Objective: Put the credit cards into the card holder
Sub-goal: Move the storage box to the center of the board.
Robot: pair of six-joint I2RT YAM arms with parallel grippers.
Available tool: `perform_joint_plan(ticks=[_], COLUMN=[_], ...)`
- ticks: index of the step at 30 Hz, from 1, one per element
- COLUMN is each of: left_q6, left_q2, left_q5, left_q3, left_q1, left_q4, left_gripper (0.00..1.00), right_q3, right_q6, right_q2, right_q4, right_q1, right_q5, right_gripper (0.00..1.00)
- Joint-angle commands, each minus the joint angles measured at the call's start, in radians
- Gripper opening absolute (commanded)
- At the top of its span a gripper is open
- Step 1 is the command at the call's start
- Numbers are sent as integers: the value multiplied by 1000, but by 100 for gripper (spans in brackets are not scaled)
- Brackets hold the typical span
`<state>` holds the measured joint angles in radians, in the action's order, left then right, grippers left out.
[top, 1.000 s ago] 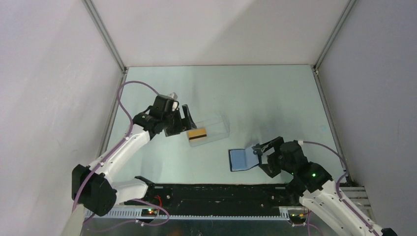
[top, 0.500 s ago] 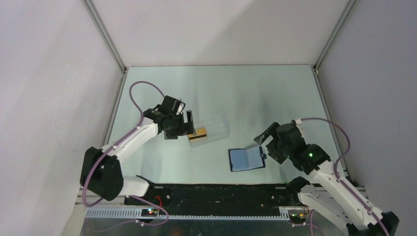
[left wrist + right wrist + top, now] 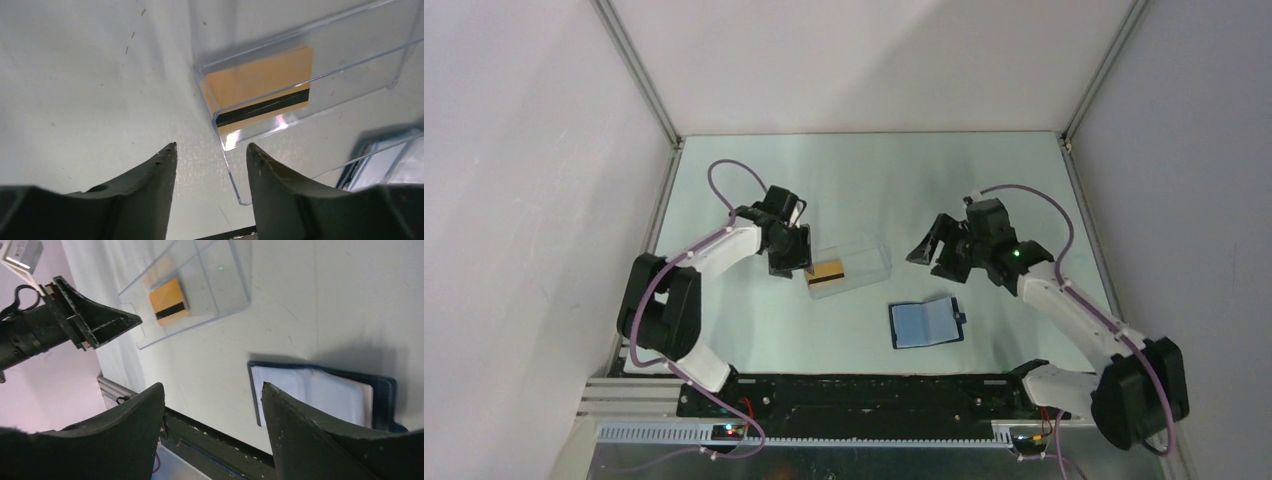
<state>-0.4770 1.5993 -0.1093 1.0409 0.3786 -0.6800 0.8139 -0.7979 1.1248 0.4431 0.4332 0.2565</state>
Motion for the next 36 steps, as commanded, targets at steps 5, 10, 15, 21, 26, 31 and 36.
perform_joint_plan(ticks=[5,10,15,21,26,31,36], left_q6=[43,22,-37,-171,-278,-357,-398], left_q2=[61,61,55,55,3,-85,-120], left_q5=[-38,-32,-19,39,62,103,106], left_q3=[23,15,30,-1,-34,-73,-122], left_q1=[-5,15,54,77,83,104,136], left_q4=[39,53,57,67,68,69,69], left_gripper=[38,17,3,0,0,0,0], right_q3=[235,360,475,599,664,686,693], right_q6=[128,176,216,260,282,287,297], right_q2=[211,318,459,614,650,694,760], right_q4=[-94,-82,-27,72,169,192,207], right_q1=[-1,35,88,136,179,211,257], right_q5=[183,219,247,260,222,190,142], right_gripper=[64,57,40,31,32,33,35])
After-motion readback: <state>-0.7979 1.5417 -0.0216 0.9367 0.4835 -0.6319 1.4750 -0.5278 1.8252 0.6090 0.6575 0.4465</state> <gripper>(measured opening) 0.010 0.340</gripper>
